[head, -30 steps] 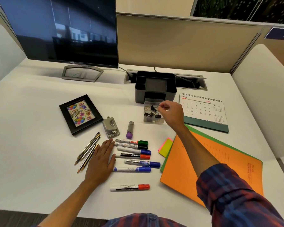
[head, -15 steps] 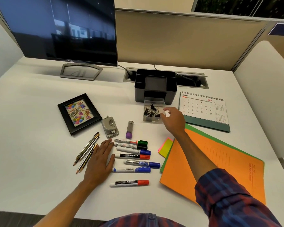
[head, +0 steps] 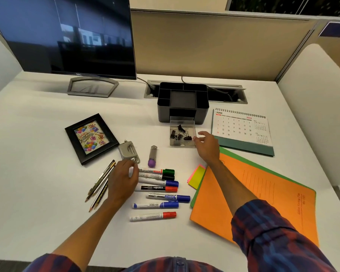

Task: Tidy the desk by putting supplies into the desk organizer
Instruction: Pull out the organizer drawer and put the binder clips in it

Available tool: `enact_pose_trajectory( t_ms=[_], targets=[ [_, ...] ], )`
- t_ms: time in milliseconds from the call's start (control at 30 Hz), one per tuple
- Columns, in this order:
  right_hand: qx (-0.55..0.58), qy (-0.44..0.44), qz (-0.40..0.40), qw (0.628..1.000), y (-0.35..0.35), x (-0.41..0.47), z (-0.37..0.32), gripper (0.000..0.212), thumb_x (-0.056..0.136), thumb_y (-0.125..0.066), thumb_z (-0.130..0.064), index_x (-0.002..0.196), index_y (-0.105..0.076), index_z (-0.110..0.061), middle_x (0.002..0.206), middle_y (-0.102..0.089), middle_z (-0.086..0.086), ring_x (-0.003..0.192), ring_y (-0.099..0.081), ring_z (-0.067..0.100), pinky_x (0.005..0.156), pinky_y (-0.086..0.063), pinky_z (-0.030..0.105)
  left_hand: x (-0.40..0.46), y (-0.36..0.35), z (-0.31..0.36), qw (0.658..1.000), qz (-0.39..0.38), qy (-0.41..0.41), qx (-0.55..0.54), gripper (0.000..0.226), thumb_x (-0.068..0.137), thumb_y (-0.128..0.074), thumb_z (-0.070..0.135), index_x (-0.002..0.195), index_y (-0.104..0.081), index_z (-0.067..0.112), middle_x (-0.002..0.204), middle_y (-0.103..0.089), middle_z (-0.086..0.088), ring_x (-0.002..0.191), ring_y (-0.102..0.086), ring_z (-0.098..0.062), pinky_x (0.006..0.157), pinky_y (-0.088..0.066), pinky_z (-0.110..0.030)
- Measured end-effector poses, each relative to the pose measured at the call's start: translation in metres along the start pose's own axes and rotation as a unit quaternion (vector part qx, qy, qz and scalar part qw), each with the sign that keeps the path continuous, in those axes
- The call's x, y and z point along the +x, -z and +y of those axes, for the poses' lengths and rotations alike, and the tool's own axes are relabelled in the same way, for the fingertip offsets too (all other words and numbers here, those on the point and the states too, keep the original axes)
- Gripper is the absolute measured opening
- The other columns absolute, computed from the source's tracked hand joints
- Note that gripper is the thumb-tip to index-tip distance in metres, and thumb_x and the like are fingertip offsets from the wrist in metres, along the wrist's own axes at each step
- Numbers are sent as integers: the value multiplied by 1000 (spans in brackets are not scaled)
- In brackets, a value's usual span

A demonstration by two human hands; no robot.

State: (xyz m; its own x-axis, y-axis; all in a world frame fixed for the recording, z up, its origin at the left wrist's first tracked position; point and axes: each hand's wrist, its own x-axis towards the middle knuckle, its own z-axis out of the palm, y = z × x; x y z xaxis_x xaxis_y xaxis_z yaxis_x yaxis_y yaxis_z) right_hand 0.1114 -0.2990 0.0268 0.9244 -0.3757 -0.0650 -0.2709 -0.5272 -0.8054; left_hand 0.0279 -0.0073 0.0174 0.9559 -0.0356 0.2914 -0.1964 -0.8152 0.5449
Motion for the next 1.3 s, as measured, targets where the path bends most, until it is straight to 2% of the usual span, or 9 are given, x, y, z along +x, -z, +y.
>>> enact_pose_trajectory(
  t_ms=[133, 300, 467, 567, 700, 900, 1000, 1200, 1300],
  targets=[
    [24, -16, -2, 1000, -3, 5, 3, 23, 90, -61, -25, 99, -76, -10, 87, -75, 8, 79, -70, 24, 79, -58, 42, 19, -4, 11, 1000, -6, -25, -15, 34, 89, -41, 35, 91, -65, 11, 90, -68, -4, 77, -62, -18, 63, -50, -29],
    [44, -19, 9, 999, -4, 5, -2, 20, 89, -60, -14, 92, -76, -3, 77, -74, 12, 73, -70, 26, 77, -58, 43, 37, -11, 29, 999, -6, -30, -22, 25, 89, -48, 29, 91, -66, 12, 91, -68, -1, 78, -61, -17, 62, -46, -25],
    [72, -28, 26, 997, -6, 2, -6, 17, 87, -61, -9, 86, -76, -2, 73, -73, 12, 66, -71, 26, 70, -60, 45, 50, -19, 48, 996, -71, 2, -54, 39, 92, -45, 39, 116, -64, 15, 118, -67, -3, 107, -60, -20, 84, -43, -29],
    [70, -31, 47, 996, -6, -1, -9, 17, 87, -63, -10, 87, -77, -1, 73, -73, 11, 67, -70, 23, 71, -59, 42, 59, -32, 56, 990, -128, 20, -57, 46, 97, -47, 41, 137, -51, 18, 138, -56, -4, 124, -52, -23, 101, -40, -37],
    [90, -34, 52, 994, -3, -6, -18, 17, 87, -62, -9, 84, -77, -2, 71, -73, 10, 66, -70, 19, 73, -59, 36, 72, -49, 68, 978, -197, 47, -58, 56, 100, -42, 45, 150, -33, 21, 152, -39, -1, 137, -39, -22, 111, -33, -39],
    [107, -21, 71, 992, 2, -9, -33, 15, 86, -63, -11, 83, -76, -5, 69, -72, 7, 64, -70, 15, 74, -58, 32, 83, -56, 82, 974, -193, 46, -108, 63, 94, -27, 62, 147, -34, 28, 145, -50, 2, 122, -56, -23, 102, -46, -46],
    [110, -16, 76, 991, 3, -7, -36, 15, 85, -63, -12, 80, -76, -8, 65, -70, 2, 65, -70, 17, 73, -59, 35, 91, -56, 82, 972, -192, 53, -123, 67, 92, -25, 65, 146, -37, 26, 143, -51, 2, 123, -55, -20, 102, -46, -47],
    [98, -10, 85, 991, 7, -3, -41, 14, 87, -64, -13, 86, -77, -6, 72, -73, 8, 64, -70, 15, 73, -58, 31, 104, -50, 92, 971, -190, 61, -130, 59, 100, -36, 50, 148, -36, 16, 149, -43, -4, 133, -46, -24, 111, -37, -43],
    [92, -9, 87, 992, 9, -1, -44, 13, 88, -64, -12, 90, -76, -6, 78, -74, 9, 65, -70, 15, 72, -58, 29, 107, -47, 99, 972, -186, 62, -132, 55, 102, -39, 42, 147, -36, 12, 149, -43, -7, 133, -46, -26, 109, -35, -39]
  ],
)
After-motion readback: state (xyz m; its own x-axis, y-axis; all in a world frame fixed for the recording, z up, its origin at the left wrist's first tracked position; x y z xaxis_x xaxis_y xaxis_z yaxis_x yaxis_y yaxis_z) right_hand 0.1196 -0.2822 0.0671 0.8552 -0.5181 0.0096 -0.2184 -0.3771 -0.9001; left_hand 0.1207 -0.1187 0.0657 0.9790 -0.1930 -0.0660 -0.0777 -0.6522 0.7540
